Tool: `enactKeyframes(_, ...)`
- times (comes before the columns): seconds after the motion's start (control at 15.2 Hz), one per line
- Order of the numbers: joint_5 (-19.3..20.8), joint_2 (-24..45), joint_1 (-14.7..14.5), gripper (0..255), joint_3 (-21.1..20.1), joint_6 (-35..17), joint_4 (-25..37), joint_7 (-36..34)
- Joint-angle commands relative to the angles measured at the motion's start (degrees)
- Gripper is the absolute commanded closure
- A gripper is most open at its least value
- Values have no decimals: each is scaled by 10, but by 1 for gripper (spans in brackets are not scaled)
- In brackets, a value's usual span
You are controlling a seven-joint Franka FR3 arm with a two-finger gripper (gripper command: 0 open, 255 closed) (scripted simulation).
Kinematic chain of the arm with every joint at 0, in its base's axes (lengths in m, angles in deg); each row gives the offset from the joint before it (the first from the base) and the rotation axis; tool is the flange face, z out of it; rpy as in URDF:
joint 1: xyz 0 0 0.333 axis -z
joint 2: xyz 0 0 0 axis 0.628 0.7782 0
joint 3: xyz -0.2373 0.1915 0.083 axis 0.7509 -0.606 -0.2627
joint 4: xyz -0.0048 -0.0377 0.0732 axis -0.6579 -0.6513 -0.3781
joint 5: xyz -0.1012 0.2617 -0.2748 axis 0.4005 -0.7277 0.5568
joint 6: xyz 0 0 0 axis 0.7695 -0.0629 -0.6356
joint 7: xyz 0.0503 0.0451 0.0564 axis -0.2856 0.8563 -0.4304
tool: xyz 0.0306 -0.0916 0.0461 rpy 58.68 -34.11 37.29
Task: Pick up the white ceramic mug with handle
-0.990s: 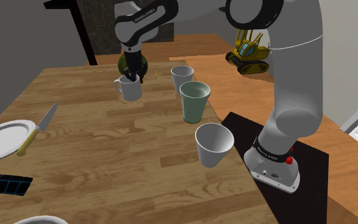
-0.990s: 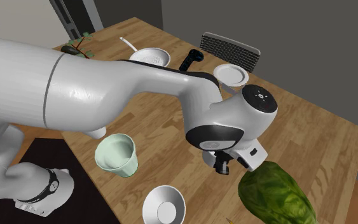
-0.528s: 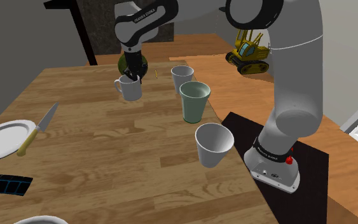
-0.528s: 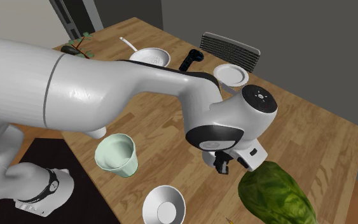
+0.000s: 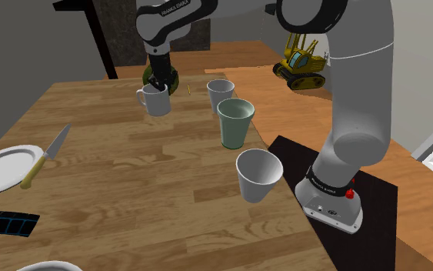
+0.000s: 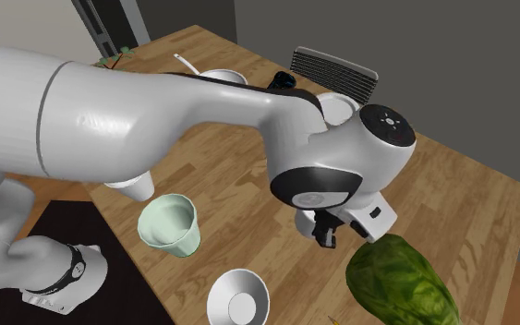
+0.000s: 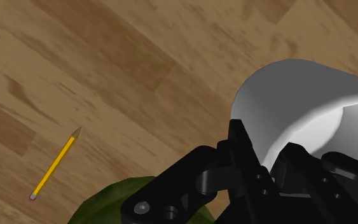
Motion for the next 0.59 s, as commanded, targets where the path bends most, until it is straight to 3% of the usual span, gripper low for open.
enactKeyframes(0.0,0,-4,0,255,0,15,11,0)
enactKeyframes(0.53,-1,-15,0,255,-1,65,51,0)
